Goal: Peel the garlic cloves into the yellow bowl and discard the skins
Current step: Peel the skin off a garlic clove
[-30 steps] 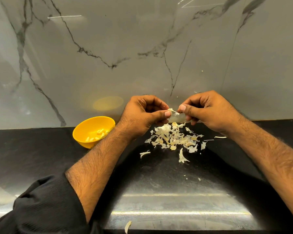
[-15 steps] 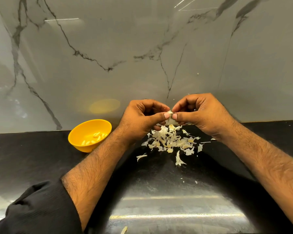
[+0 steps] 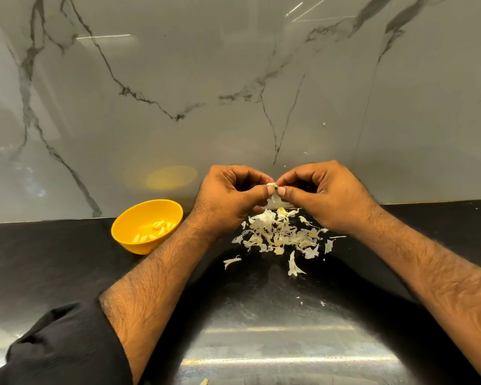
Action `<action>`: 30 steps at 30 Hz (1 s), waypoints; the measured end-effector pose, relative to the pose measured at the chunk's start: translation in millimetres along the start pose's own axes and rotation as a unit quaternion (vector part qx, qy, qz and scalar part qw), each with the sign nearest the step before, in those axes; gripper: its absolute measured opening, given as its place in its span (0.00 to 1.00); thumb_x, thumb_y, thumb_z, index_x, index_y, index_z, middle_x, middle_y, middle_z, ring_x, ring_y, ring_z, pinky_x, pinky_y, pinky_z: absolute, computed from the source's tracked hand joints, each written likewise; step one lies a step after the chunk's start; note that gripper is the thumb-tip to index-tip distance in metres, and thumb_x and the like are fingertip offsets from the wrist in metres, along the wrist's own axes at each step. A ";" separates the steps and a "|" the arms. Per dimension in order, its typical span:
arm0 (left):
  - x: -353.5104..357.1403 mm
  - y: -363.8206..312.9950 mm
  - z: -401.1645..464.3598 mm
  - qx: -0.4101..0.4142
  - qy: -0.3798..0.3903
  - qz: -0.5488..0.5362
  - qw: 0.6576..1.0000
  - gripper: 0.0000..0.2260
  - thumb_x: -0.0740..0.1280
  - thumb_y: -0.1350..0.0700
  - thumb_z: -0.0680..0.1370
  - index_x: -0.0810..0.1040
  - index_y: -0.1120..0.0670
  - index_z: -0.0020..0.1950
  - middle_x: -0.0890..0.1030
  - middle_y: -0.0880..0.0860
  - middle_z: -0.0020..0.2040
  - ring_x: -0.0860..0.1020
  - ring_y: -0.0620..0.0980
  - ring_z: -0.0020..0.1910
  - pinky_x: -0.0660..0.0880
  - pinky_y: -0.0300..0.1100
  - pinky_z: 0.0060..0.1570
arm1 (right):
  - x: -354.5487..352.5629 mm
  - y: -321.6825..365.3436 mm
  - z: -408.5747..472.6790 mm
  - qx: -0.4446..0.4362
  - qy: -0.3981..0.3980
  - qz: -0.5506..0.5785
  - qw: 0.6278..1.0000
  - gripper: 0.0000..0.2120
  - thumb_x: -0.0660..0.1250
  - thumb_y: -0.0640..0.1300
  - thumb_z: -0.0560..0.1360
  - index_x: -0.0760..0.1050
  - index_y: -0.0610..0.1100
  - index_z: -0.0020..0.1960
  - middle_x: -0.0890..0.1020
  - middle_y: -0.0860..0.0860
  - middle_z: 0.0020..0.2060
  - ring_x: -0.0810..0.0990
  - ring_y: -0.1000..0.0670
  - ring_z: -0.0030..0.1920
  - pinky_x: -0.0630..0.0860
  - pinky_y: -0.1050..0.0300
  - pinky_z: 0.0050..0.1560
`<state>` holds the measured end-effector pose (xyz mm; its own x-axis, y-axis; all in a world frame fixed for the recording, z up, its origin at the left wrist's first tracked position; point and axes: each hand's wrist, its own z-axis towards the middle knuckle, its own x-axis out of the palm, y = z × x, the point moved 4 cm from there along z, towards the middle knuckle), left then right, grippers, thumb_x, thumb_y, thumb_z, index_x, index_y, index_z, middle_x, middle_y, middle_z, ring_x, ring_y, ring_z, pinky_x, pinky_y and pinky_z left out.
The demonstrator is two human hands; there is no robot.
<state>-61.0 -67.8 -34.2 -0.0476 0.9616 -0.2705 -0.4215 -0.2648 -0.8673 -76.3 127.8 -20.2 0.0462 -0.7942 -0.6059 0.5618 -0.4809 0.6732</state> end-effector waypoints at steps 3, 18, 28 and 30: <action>1.1 -0.3 -1.1 0.005 0.013 0.004 1.000 0.03 0.75 0.63 0.79 0.87 0.61 0.53 0.87 0.60 0.43 0.85 0.55 0.39 0.86 0.49 0.42 | 1.0 6.1 -0.4 -0.036 -0.023 -0.047 0.998 0.07 0.71 0.46 0.80 0.86 0.54 0.48 0.84 0.56 0.36 0.81 0.55 0.37 0.81 0.57 0.36; -13.9 -8.4 1.4 0.021 -0.001 -0.069 0.997 0.07 0.75 0.65 0.78 0.86 0.63 0.55 0.88 0.60 0.44 0.86 0.56 0.42 0.84 0.46 0.44 | -9.9 -24.5 2.5 0.150 -0.028 0.036 0.988 0.03 0.76 0.44 0.77 0.86 0.50 0.44 0.87 0.53 0.36 0.87 0.49 0.40 0.87 0.44 0.49; -11.9 -0.8 -1.4 -0.019 0.034 -0.020 0.999 0.11 0.78 0.67 0.75 0.86 0.61 0.57 0.87 0.59 0.48 0.87 0.56 0.47 0.84 0.46 0.49 | -2.8 -2.4 -1.7 0.062 0.015 0.096 0.993 0.07 0.76 0.51 0.76 0.86 0.55 0.54 0.87 0.52 0.46 0.86 0.49 0.47 0.86 0.50 0.48; -8.2 -1.2 -2.0 -0.019 0.036 -0.013 0.999 0.11 0.79 0.66 0.74 0.85 0.61 0.56 0.87 0.61 0.47 0.87 0.57 0.47 0.85 0.47 0.47 | -1.6 1.8 -3.3 0.033 0.016 0.102 0.994 0.08 0.76 0.54 0.75 0.87 0.54 0.52 0.88 0.52 0.44 0.86 0.48 0.44 0.85 0.50 0.46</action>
<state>-58.3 -75.5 -31.7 0.0299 0.9609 -0.2754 -0.3877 -0.2428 -0.8892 -72.6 129.4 -19.4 0.1809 -0.8656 -0.4669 0.4829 -0.3354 0.8089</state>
